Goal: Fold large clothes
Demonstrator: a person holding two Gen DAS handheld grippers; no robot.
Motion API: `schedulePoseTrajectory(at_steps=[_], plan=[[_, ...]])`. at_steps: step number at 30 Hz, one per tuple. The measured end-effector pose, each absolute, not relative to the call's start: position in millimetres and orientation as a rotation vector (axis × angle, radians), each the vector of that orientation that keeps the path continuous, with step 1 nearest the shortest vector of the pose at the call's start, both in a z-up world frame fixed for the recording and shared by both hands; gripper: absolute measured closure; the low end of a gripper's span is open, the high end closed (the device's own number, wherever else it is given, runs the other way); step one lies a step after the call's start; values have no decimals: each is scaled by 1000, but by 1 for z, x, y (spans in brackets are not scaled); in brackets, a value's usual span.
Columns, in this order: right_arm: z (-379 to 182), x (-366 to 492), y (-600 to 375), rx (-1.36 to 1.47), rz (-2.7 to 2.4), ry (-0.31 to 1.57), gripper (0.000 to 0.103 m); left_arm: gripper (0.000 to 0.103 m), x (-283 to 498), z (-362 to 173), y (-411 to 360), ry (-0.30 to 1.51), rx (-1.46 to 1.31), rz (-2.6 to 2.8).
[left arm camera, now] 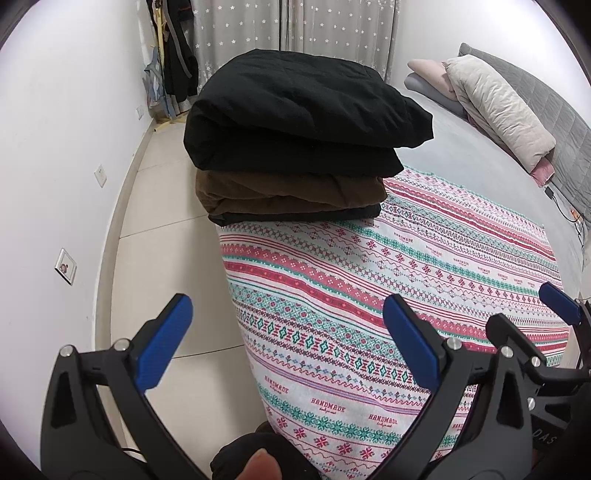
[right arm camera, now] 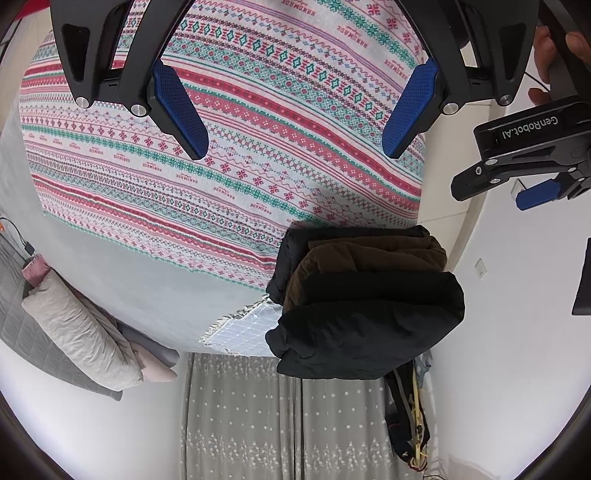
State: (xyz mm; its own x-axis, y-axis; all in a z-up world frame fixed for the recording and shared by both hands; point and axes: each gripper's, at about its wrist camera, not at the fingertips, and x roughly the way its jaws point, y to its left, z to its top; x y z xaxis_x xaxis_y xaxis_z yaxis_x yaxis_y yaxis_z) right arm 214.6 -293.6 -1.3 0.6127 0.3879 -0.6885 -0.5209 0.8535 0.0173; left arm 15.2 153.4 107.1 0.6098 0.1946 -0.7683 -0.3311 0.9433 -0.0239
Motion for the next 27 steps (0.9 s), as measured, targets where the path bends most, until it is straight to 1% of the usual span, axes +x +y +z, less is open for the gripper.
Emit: schedulePoseTrajectory(at_steps=[27], plan=[[-6, 208, -297, -171, 537, 749, 7, 1, 17, 102, 145, 877, -173, 287]])
